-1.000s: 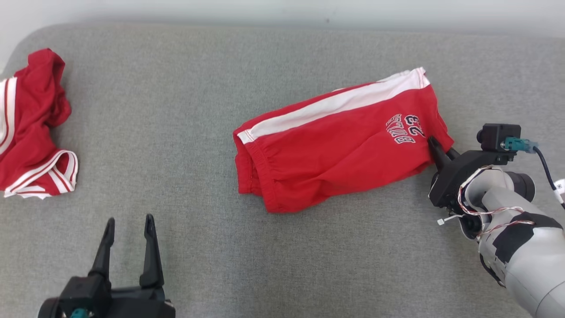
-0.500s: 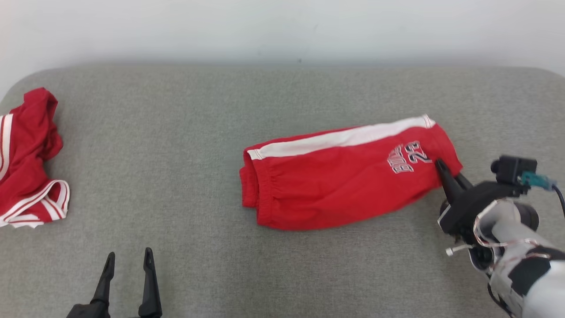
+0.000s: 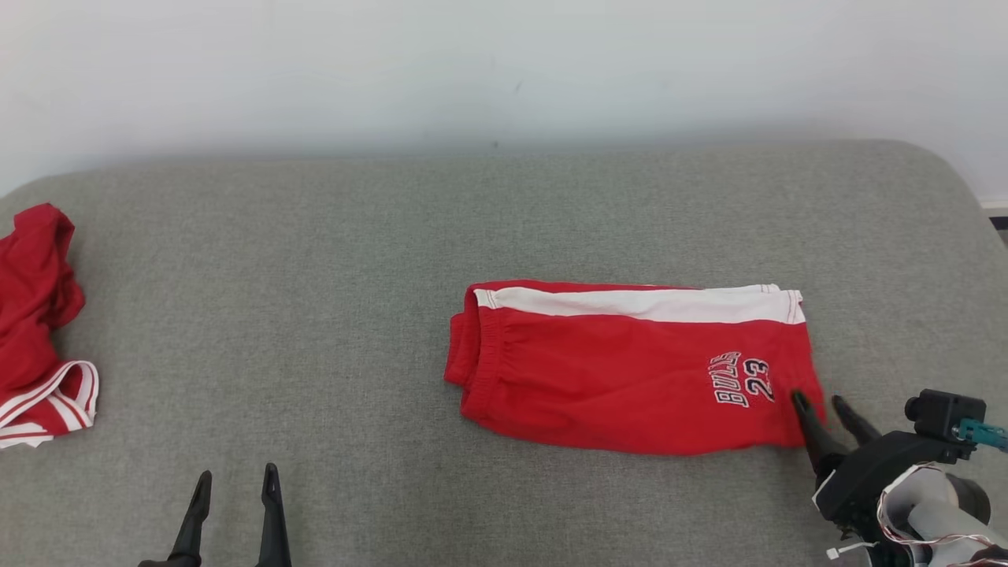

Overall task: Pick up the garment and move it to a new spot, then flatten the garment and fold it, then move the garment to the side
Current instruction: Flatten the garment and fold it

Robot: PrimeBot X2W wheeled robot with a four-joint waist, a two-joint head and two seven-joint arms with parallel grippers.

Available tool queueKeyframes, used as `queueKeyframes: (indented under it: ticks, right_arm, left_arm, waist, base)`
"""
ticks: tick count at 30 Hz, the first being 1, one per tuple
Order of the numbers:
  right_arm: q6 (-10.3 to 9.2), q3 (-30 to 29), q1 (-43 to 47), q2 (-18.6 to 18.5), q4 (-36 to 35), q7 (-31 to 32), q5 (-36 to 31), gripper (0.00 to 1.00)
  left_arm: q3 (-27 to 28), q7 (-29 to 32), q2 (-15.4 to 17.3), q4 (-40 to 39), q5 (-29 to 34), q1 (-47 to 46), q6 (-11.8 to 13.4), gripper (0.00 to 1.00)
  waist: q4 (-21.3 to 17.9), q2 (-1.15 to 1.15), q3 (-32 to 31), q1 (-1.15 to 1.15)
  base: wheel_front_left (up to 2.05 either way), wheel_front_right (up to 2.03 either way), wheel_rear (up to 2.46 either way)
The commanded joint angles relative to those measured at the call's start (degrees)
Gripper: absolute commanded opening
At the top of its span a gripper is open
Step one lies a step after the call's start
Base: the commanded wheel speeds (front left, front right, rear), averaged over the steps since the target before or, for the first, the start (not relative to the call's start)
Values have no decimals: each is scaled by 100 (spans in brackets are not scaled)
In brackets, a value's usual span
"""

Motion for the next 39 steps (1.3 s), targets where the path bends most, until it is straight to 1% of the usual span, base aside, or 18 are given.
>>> queueKeyframes:
  ticks: [1, 4, 7, 12, 17, 22, 27, 31, 32, 33, 34, 36, 39]
  right_arm:
    - [7, -116, -45, 42, 18, -2, -193, 100]
    - [7, -361, -136, 106, 84, -2, -542, 100]
    - [7, -479, -237, 177, 235, -3, -843, 100]
    - [7, -451, -537, 325, 802, 91, -1123, 100]
    - [7, -385, -830, 512, 1437, 431, -1191, 100]
    - [7, -355, -944, 653, 1810, 701, -1110, 100]
    - [7, -304, -966, 804, 2044, 941, -1024, 100]
    - [8, -290, -945, 885, 2007, 1038, -929, 100]
    - [8, -289, -942, 904, 1971, 1065, -899, 73]
    - [8, -265, -950, 909, 1941, 1076, -887, 20]
    - [8, -243, -966, 903, 1912, 1083, -873, 0]
    - [8, -219, -1003, 894, 1881, 1067, -844, 0]
    - [7, -207, -1062, 757, 1907, 988, -828, 0]
  left_arm:
    - [18, -19, -5, 4, 46, 64, 0, 100]
    - [33, -19, -5, -27, 72, 90, 13, 100]
    - [24, -19, -5, -40, 103, 87, 20, 100]
    - [4, -19, -6, -46, 130, 25, 8, 100]
    - [-27, -19, -5, -44, 140, -80, 3, 100]
    - [-10, -19, -6, -45, 163, -132, 18, 100]
    - [-3, -19, -5, -41, 179, -115, 17, 100]
    - [0, -19, -6, -36, 174, -131, 26, 100]
    - [7, -19, -5, -31, 166, -136, 29, 100]
    - [9, -19, -6, -29, 158, -141, 31, 100]
    - [9, -19, -6, -25, 156, -145, 31, 100]
    - [9, -19, -6, -12, 149, -149, 35, 100]
    - [-1, -19, -6, 12, 154, -155, 32, 100]
  waist:
    - [-46, 1, -42, 0]
    - [-58, 1, -73, 0]
    - [-27, 1, -86, 0]
    - [64, 1, -32, 0]
    - [180, 1, 73, 0]
    - [245, 1, 139, 0]
    - [273, 1, 168, 0]
    - [275, 1, 175, 0]
    - [270, 1, 179, 0]
    - [264, 1, 184, 0]
    - [258, 1, 187, 0]
    - [243, 1, 181, 0]
    - [232, 1, 159, 0]
  base:
    - [0, 0, 0]
    - [0, 0, 0]
    - [0, 0, 0]
    - [0, 0, 0]
    - [0, 0, 0]
    - [0, 0, 0]
    - [0, 0, 0]
    - [0, 0, 0]
    - [0, 0, 0]
    - [0, 0, 0]
    - [0, 0, 0]
    - [0, 0, 0]
    - [0, 0, 0]
